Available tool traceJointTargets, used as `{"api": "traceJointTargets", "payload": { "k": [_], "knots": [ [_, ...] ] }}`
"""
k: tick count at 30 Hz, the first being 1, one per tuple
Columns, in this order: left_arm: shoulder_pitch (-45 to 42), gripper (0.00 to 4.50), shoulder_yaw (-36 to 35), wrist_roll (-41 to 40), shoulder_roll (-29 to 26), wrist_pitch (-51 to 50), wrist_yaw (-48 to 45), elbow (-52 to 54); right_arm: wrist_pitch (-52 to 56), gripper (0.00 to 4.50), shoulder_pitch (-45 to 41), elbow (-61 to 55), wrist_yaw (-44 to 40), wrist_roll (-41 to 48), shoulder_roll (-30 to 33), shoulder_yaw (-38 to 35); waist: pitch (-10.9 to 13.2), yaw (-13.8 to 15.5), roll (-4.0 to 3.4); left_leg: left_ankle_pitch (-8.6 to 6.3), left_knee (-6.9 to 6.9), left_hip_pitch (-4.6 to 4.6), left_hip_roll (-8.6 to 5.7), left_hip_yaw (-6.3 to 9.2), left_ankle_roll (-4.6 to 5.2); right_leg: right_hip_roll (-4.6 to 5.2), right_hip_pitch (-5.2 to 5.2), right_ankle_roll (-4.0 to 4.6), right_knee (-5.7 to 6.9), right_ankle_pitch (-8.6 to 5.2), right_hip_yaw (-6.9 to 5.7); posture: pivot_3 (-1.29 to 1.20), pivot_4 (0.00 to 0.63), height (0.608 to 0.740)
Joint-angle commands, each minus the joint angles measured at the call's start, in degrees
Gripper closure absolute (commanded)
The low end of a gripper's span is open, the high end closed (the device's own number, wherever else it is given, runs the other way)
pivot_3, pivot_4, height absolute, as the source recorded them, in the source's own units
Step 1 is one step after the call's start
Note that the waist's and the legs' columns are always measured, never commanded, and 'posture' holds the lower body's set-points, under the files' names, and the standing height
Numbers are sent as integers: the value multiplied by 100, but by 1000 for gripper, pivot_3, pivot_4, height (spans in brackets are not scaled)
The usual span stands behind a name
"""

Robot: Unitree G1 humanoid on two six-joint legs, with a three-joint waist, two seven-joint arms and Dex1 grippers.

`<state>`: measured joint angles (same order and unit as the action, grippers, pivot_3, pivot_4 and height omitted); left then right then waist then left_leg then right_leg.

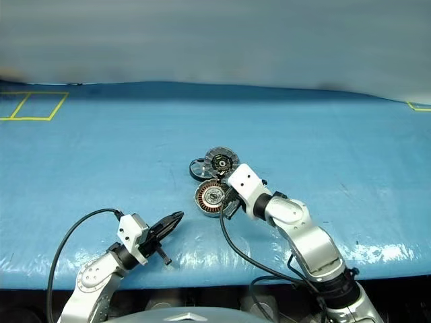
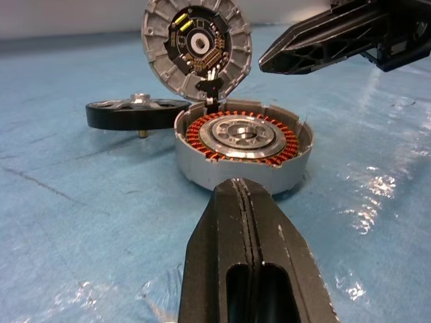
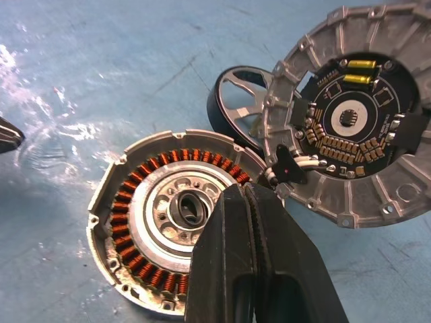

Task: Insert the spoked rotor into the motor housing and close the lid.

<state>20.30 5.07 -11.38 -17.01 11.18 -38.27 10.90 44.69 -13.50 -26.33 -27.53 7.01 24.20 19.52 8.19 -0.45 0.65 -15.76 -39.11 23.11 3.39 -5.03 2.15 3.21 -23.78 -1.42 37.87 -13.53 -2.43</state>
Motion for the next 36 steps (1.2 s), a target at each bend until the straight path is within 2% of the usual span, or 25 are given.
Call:
{"api": "traceJointTargets", "payload": {
  "k": [1, 7, 18, 27, 36],
  "knots": [
    [-2, 4500, 54, 110, 99, 500, 104, -186, -27, 4490, -284, 285, -12, -160, -43, 143, 0, -5, 0, -1, -1, 5, -1, 0, 1, 1, -1, -1, -1, 1, 0, 0, 150, 740],
    [-27, 4500, 106, 49, 170, 628, 110, -362, -162, 4490, -474, 681, -212, -243, -78, 384, 0, -16, 0, -2, 0, 21, -1, 1, 5, -1, -12, -5, -3, 3, -4, 0, 150, 740],
    [-53, 4500, 152, -28, 157, 584, 67, -374, -251, 4490, -331, 463, -471, -144, -176, 456, 0, -26, -1, -3, 0, 22, 4, 2, 5, -5, -16, -6, -3, 3, -6, 0, 150, 740],
    [-76, 4500, 163, -153, 155, 537, 33, -383, -443, 4490, -270, 494, 75, -413, -466, 245, 0, -22, -1, -2, -1, 27, 5, 1, 4, -4, -20, -6, -3, 3, -7, 0, 150, 740],
    [-80, 4500, 206, -175, 118, 468, 26, -338, -199, 4490, -154, 221, -151, -235, -414, 343, 0, -21, -1, -2, -1, 45, 3, 0, 4, -5, -39, -21, -3, 12, -5, 0, 150, 740]
  ]
}}
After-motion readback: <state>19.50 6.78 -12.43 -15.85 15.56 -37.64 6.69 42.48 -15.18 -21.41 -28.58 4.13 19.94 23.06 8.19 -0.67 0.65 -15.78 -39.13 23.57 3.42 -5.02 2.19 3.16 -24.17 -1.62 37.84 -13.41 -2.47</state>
